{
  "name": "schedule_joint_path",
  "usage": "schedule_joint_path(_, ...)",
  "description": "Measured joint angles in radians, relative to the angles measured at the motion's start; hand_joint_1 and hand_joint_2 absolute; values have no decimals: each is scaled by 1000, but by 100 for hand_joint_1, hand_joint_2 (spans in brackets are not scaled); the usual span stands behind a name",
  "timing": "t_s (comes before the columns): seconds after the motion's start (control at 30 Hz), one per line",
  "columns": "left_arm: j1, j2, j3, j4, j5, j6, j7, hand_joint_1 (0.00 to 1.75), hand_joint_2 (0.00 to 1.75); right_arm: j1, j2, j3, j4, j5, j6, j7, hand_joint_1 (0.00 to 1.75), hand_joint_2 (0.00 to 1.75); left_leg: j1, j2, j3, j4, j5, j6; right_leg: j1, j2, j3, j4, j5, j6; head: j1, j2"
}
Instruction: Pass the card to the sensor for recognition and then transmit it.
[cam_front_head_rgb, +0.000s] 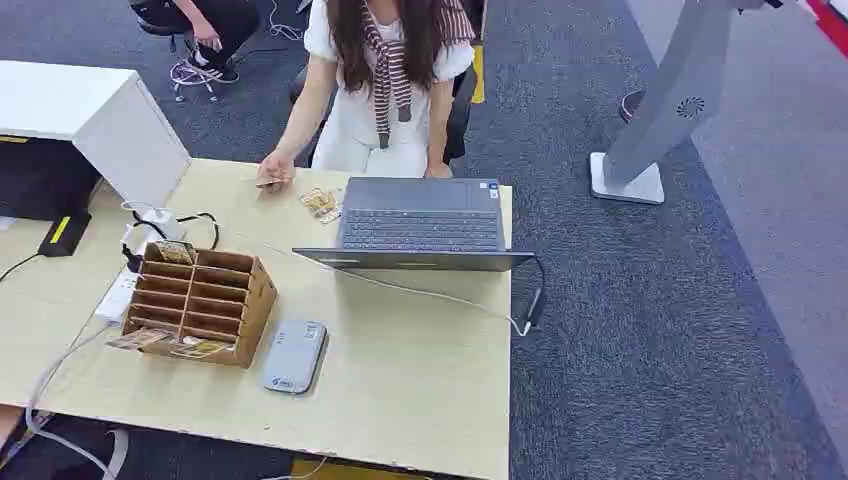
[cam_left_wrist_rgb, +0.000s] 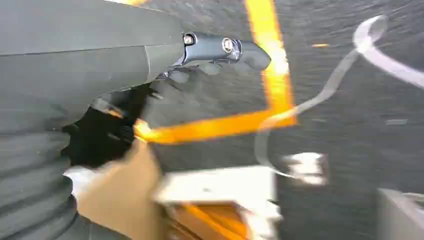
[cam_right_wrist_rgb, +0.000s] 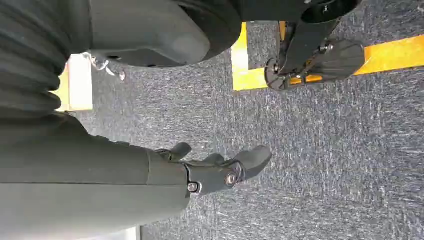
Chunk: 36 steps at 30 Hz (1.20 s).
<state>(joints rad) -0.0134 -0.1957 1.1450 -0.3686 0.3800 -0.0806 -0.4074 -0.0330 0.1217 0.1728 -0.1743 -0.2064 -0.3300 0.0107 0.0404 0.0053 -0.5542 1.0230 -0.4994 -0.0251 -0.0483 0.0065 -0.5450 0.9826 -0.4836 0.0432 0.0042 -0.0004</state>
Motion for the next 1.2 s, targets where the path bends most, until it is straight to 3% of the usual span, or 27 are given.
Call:
schedule_joint_path(0.1,6,-24,72,-98,25,-48,-6,0,175,0,2,-1,0,-1,0,-3,0,175,0,0,0,0,0,0,0,0,0,0,0,0,0,0)
schedule_joint_path(0.23,11,-81,169,-317,93,-122,30,0,175,0,3,-2,0,-4,-4,-9,0,175,0,0,0,0,0,0,0,0,0,0,0,0,0,0)
schedule_joint_path(0.3,30,-94,178,-419,133,-140,-18,0,175,0,6,-9,0,-27,-18,-20,0,175,0,0,0,0,0,0,0,0,0,0,0,0,0,0)
schedule_joint_path(0.37,92,-101,115,-567,272,-39,-132,0,175,1,13,-23,0,-41,-29,-30,0,175,3,2,1,0,-2,-2,3,1,1,1,-1,-1,0,0)
schedule_joint_path(0.43,197,-111,-28,-760,387,109,-231,0,175,4,17,-32,0,-50,-34,-34,0,175,3,3,3,0,-2,-3,3,3,0,1,-1,-1,-2,0)
schedule_joint_path(0.47,259,-111,-113,-852,390,156,-262,0,175,6,18,-37,0,-53,-36,-35,0,175,2,0,1,0,-1,-2,2,1,-1,0,-1,0,-5,0)
schedule_joint_path(0.6,370,-133,-325,-1131,313,195,-290,0,175,2,25,-52,1,-52,-31,-39,0,175,3,-9,-1,0,-1,-1,2,-12,1,0,-5,0,2,0)
schedule_joint_path(0.73,431,-140,-440,-1327,275,233,-293,0,175,3,29,-60,1,-52,-31,-40,0,175,2,-6,0,0,-1,-1,2,-9,3,0,-2,-2,1,0)
schedule_joint_path(0.83,456,-144,-490,-1416,253,217,-293,0,175,3,31,-64,1,-52,-31,-42,0,175,2,-6,1,0,0,-1,2,-8,3,0,-2,-2,1,0)
schedule_joint_path(0.97,464,-146,-507,-1556,57,132,-293,0,175,2,33,-69,1,-47,-27,-44,0,175,2,-7,1,0,0,-1,3,-8,1,0,-3,-2,2,0)
schedule_joint_path(1.1,439,-145,-510,-1695,-316,70,-294,0,175,2,33,-69,1,-18,-3,-32,0,175,2,-6,1,0,0,-1,2,-8,2,0,-2,-2,2,0)
schedule_joint_path(1.2,381,-105,-506,-1712,-652,113,-261,0,175,-1,32,-66,1,10,15,-11,0,175,2,-7,2,0,0,-1,2,-8,1,0,-2,-2,2,0)
